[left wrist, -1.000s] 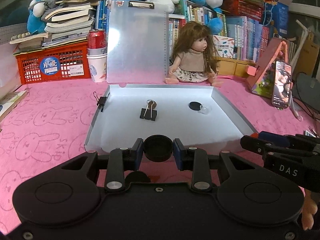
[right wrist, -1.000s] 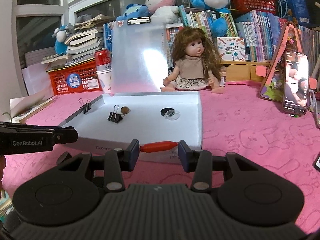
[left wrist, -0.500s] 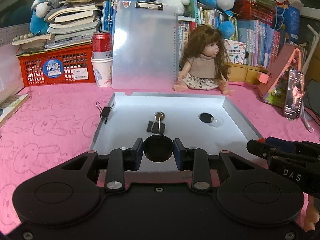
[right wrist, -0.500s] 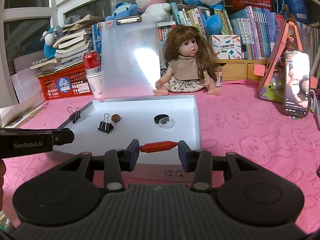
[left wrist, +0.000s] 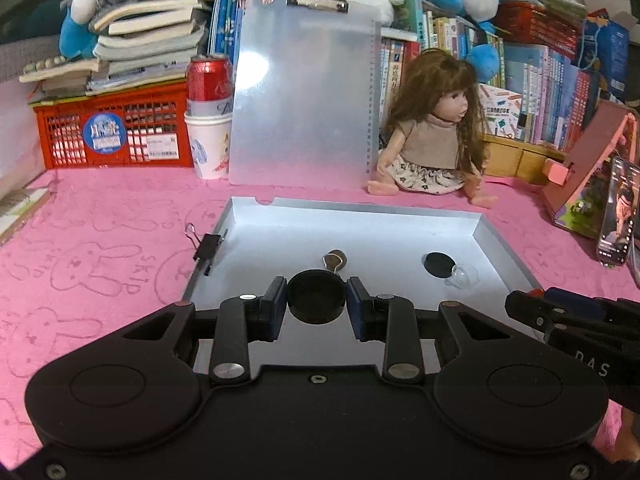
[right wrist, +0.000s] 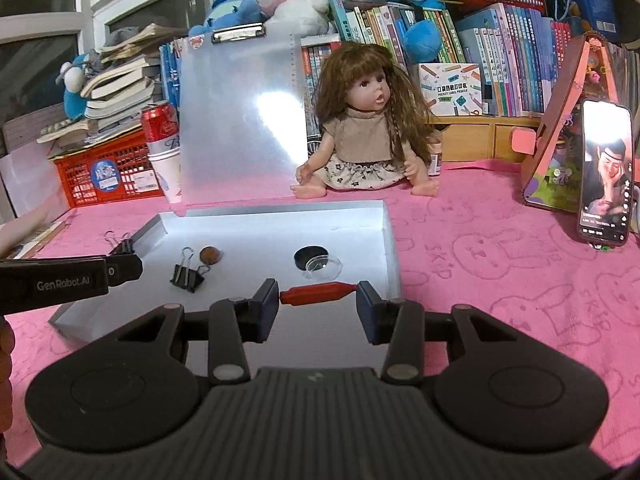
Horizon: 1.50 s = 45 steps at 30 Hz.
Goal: Organize rigid objects
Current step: 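Carry the black lid and red screwdriver over the white box with both tools, then open both tools to drop the black lid and screwdriver into the box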
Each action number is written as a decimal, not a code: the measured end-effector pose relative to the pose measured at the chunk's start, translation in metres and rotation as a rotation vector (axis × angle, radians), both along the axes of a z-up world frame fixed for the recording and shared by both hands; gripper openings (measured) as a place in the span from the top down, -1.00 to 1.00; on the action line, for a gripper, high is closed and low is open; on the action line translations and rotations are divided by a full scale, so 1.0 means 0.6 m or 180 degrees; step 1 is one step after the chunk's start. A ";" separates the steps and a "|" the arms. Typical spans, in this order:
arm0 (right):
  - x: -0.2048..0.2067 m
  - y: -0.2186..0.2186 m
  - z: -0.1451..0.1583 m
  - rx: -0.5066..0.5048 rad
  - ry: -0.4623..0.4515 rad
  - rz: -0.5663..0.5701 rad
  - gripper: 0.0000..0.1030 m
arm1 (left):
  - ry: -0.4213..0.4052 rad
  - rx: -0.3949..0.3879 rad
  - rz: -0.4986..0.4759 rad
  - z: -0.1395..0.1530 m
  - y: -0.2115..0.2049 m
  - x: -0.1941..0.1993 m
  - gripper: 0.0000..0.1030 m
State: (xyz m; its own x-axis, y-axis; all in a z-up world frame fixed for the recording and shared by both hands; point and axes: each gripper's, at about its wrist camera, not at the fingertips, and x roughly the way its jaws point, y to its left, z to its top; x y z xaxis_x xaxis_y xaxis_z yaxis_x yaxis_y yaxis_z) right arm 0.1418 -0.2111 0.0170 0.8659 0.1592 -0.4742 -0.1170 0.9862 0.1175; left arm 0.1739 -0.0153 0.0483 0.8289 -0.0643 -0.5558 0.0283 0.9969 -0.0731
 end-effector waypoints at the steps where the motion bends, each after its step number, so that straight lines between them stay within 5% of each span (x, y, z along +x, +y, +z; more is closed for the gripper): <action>1: 0.006 0.001 0.000 -0.0010 0.0010 -0.0006 0.08 | 0.0022 -0.0010 0.0005 -0.002 0.000 0.006 0.41; 19: 0.087 0.003 -0.021 0.0028 0.0246 -0.0104 0.08 | 0.0275 0.0094 0.0096 -0.042 -0.001 0.093 0.41; 45: 0.109 0.012 -0.045 -0.0014 0.0347 -0.0089 0.07 | 0.0331 0.0165 0.0079 -0.064 -0.007 0.105 0.40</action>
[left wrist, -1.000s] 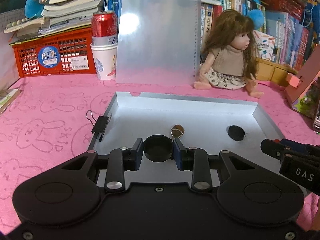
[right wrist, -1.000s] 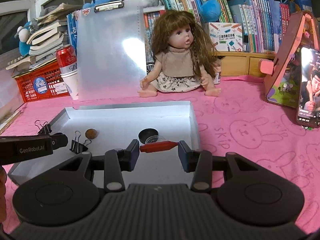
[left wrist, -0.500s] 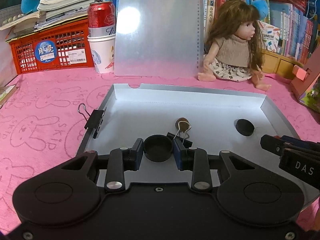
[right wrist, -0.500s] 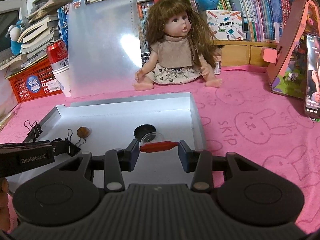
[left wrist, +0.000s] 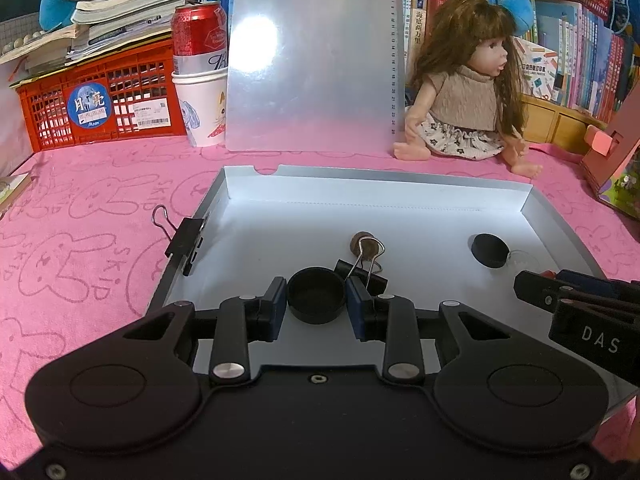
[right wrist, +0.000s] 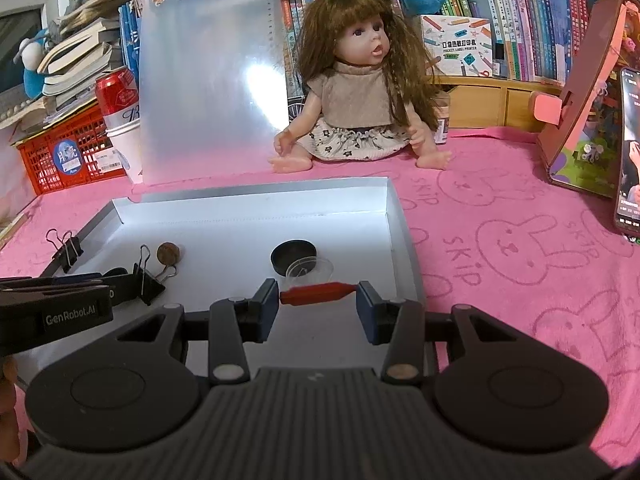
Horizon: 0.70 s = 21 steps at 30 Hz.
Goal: Organize rigid objects
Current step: 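Open both tools to drop the black lid and screwdriver into the box, then withdraw both open tools from the box toward the remaining table objects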
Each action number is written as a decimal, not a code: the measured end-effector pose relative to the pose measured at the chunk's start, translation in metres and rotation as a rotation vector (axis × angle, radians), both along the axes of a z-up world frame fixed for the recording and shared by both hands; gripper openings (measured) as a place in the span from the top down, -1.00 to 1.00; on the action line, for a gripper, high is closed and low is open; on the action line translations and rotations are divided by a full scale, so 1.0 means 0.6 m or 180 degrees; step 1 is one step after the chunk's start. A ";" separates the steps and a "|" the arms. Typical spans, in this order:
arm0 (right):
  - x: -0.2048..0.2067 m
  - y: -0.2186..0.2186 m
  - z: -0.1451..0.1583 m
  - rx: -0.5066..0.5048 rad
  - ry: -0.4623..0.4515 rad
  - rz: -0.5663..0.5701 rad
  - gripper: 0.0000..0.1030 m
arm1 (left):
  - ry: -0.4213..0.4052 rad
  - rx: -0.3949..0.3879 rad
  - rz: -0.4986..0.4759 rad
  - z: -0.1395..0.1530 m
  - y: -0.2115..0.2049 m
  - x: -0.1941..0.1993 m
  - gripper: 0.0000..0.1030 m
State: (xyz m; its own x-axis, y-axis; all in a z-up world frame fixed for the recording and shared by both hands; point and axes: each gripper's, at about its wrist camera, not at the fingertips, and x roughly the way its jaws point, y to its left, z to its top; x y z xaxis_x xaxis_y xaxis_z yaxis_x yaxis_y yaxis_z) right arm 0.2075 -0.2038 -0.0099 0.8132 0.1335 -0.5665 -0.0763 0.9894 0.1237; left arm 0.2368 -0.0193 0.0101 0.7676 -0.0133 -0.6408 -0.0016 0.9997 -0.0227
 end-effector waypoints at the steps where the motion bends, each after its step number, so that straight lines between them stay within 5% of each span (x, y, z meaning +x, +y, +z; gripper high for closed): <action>1: 0.000 0.000 0.001 0.0004 -0.0001 0.0004 0.01 | 0.0003 0.0000 0.0003 0.001 0.000 -0.001 0.40; 7: -0.007 0.003 0.008 -0.0027 -0.0048 0.0033 -0.02 | -0.0038 0.0053 0.0038 0.005 0.001 -0.007 0.16; 8: -0.009 0.004 0.010 -0.0035 -0.0059 0.0039 -0.20 | -0.0055 0.0064 0.0050 0.006 0.003 -0.008 0.12; 21: -0.051 0.011 0.039 -0.0108 -0.0243 0.0171 -0.54 | -0.0161 0.0086 -0.0063 0.032 0.008 -0.056 -0.33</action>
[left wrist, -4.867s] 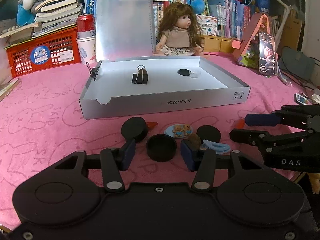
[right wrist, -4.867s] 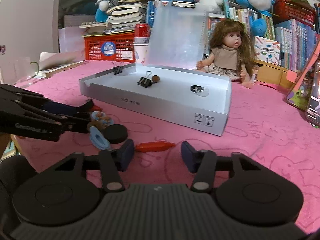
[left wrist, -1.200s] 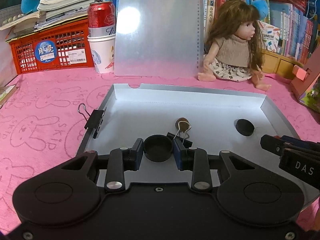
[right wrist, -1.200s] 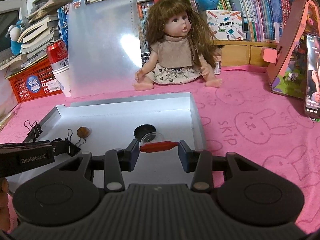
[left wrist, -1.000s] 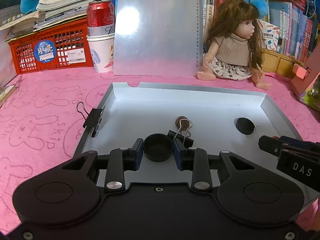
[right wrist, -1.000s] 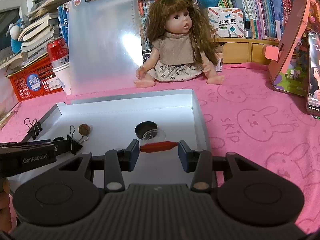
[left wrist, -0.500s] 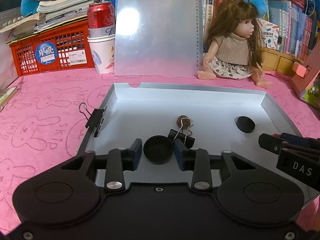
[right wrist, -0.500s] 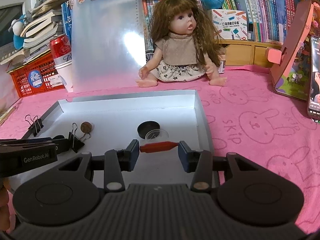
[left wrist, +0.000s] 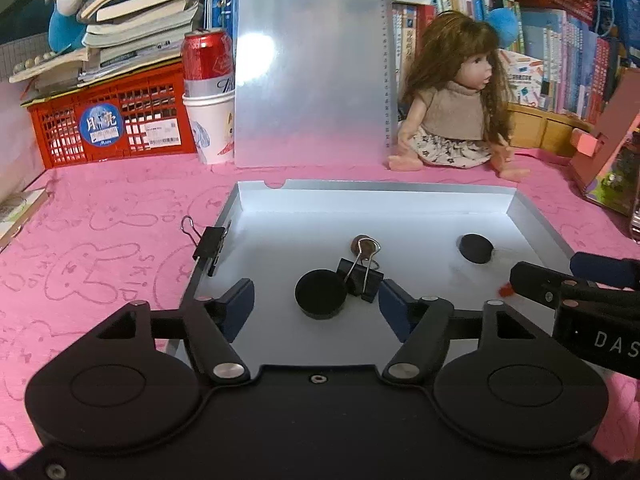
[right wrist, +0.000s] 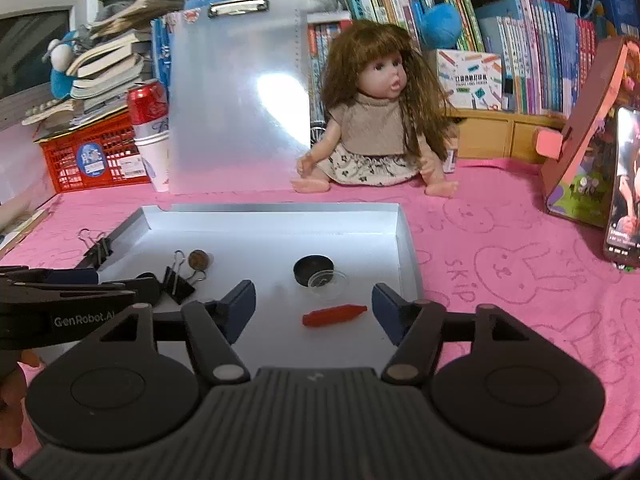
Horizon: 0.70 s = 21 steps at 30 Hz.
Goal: Organize rigid objects
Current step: 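Withdraw both open tools from the box toward the remaining table objects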
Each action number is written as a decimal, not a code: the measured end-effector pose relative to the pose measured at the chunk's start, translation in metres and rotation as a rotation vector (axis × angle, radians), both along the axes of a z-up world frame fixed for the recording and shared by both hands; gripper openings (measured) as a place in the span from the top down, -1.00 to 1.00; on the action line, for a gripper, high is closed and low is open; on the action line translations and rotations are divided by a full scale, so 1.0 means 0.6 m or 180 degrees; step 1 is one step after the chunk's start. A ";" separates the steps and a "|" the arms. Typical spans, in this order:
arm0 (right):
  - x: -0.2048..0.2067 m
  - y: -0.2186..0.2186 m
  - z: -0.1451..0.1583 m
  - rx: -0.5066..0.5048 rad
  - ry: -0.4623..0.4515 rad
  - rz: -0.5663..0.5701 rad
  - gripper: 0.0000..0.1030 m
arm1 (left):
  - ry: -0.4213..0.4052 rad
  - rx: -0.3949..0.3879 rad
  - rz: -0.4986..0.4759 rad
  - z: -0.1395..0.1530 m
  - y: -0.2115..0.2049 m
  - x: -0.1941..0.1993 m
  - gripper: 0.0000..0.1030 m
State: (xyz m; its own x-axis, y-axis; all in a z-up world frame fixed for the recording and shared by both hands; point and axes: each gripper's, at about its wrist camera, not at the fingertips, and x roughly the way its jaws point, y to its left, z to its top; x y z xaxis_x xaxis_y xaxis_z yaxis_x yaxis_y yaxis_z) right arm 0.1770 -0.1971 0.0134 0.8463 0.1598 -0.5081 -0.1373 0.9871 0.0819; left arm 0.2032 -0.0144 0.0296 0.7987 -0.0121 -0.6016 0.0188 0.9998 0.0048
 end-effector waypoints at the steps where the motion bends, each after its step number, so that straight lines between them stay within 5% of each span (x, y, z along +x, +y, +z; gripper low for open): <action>1: -0.005 0.001 0.002 -0.0001 -0.0020 0.0013 -0.55 | -0.0005 0.0000 -0.0011 0.002 0.001 -0.005 -0.34; 21: -0.123 0.005 0.022 0.0052 -0.0214 0.0325 -0.68 | -0.0049 -0.0112 -0.0188 0.016 0.025 -0.124 -0.45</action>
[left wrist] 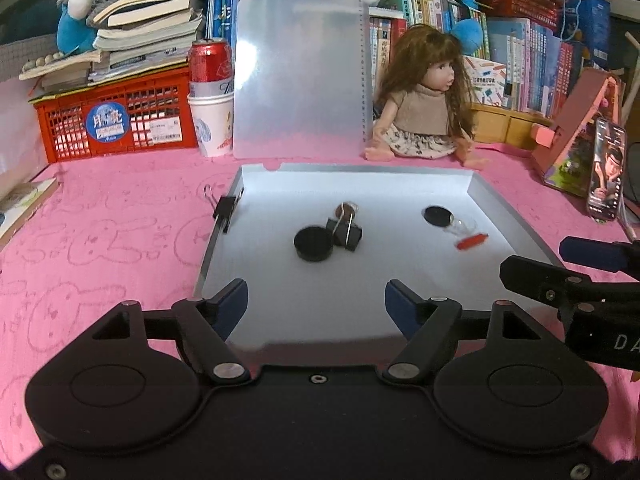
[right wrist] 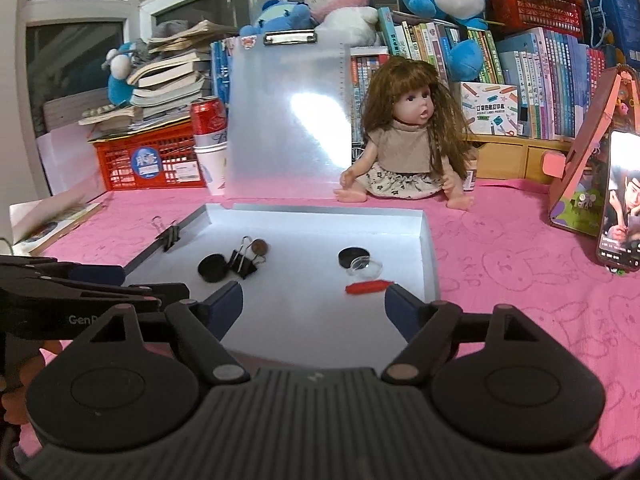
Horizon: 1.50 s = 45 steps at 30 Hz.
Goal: Organize rigid objects
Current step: 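Withdraw both open tools from the box toward the remaining table objects, then close the left tool on another black lid while the right tool grips the blue clip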
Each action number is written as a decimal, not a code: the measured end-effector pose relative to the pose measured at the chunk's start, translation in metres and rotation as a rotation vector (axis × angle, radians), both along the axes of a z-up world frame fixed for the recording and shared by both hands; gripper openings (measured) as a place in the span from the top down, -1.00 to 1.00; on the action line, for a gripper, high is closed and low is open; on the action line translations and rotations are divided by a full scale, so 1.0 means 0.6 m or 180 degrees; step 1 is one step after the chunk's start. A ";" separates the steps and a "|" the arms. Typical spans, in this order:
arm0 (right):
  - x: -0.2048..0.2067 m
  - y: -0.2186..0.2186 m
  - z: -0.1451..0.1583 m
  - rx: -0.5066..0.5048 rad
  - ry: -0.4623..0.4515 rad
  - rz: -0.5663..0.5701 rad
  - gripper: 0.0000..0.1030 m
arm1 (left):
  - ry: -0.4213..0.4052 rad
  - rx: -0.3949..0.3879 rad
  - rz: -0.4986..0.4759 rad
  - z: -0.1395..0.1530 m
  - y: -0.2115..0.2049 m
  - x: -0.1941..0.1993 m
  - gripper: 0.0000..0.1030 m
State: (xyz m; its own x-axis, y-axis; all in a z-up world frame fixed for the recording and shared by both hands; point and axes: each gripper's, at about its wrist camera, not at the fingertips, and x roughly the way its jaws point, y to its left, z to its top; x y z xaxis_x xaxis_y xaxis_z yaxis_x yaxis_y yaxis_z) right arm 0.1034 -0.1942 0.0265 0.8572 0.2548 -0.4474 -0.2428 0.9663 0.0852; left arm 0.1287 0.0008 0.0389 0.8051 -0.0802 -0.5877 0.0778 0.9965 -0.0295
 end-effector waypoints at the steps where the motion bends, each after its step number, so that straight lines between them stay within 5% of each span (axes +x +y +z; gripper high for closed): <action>1: -0.005 0.000 -0.001 -0.0002 -0.0004 0.0007 -0.68 | 0.0003 -0.0008 0.0003 -0.001 0.002 -0.005 -0.45; 19: -0.109 0.001 -0.029 0.0001 -0.0065 0.0196 -0.69 | -0.0042 -0.0017 -0.0009 -0.021 0.037 -0.116 -0.45; 31: -0.151 0.042 -0.059 -0.0098 0.0022 0.0506 -0.69 | 0.0048 -0.0046 0.0019 -0.045 0.048 -0.125 -0.43; 45: -0.157 0.070 -0.081 -0.0133 0.0155 0.0648 0.00 | 0.0041 -0.0172 -0.0117 -0.054 0.038 -0.107 -0.09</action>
